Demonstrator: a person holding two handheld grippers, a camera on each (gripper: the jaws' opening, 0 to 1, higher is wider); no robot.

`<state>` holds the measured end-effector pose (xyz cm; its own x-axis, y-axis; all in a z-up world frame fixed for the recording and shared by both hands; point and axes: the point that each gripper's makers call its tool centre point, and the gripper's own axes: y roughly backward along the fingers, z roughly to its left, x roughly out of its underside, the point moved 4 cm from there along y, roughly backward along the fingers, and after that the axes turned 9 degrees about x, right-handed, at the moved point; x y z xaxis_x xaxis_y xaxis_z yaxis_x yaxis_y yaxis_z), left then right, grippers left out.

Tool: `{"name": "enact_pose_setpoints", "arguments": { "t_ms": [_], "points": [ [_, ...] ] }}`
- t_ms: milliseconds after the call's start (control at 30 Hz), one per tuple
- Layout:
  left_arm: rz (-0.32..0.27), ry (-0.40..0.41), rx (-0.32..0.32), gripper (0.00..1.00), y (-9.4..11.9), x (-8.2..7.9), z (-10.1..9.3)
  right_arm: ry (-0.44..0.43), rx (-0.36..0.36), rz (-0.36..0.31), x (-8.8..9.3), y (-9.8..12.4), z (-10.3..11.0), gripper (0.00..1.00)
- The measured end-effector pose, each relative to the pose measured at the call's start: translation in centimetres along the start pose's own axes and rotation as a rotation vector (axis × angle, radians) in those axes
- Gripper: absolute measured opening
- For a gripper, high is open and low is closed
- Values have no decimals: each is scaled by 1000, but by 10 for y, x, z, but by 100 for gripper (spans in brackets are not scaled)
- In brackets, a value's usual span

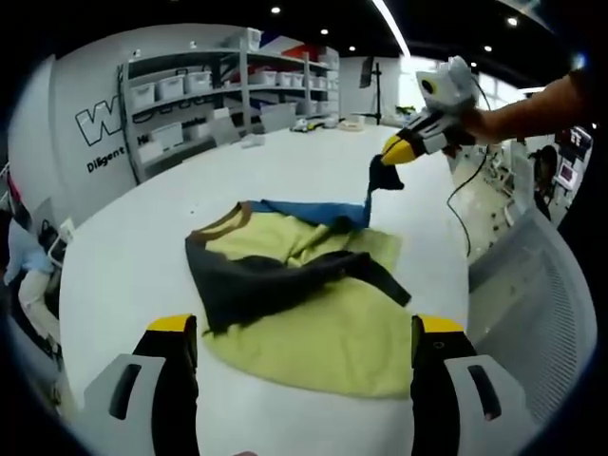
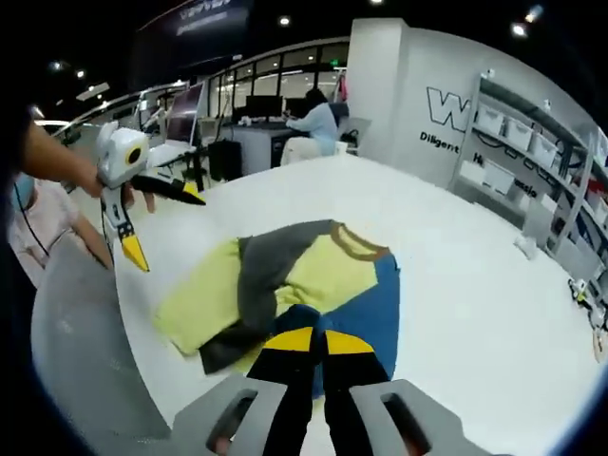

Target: Fold the garment on the visible template until the final outline fits inside the template.

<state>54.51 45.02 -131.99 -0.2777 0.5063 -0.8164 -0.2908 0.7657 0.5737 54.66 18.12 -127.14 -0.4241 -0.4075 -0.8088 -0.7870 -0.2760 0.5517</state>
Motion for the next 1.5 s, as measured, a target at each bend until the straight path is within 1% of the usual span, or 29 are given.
{"name": "enact_pose_setpoints", "arguments": {
  "t_ms": [100,200,233,333,567,700,767,933,1033,1133,1167,1233,1333,1433,1500],
  "points": [
    [-9,9,0,89,-1,-1,0,29,37,-15,-11,2,-15,0],
    [-11,3,2,89,-2,-2,0,19,68,-20,-19,4,-29,0],
    [-14,0,5,89,-3,-3,1,20,88,-27,-23,6,-36,0],
    [-18,-1,11,90,-4,-4,0,5,111,-30,-27,10,-46,0],
    [-13,-18,41,90,-5,-1,-1,-33,200,-21,-31,23,-72,0],
    [-18,-12,55,90,-4,5,-1,-56,256,-10,-31,31,-90,0],
    [-28,-1,70,90,-4,4,-3,-70,279,-6,-32,35,-98,0],
    [-30,-37,86,92,-3,4,-5,-77,332,23,-29,37,-116,0],
    [-24,-38,80,93,-2,7,-3,-92,356,33,-28,39,-122,0],
    [-46,10,70,93,2,8,-1,-113,374,42,-26,39,-131,0],
    [-43,7,69,93,2,8,-1,-119,374,43,-26,38,-134,0],
    [-37,13,57,93,2,11,1,-136,379,36,-26,39,-139,0],
    [-44,34,34,93,3,11,3,-143,383,28,-26,41,-150,0],
    [-30,46,2,93,0,12,5,-168,374,37,-20,41,-163,0],
    [-32,64,-17,93,0,12,5,-181,375,47,-13,42,-174,0]
  ]
}}
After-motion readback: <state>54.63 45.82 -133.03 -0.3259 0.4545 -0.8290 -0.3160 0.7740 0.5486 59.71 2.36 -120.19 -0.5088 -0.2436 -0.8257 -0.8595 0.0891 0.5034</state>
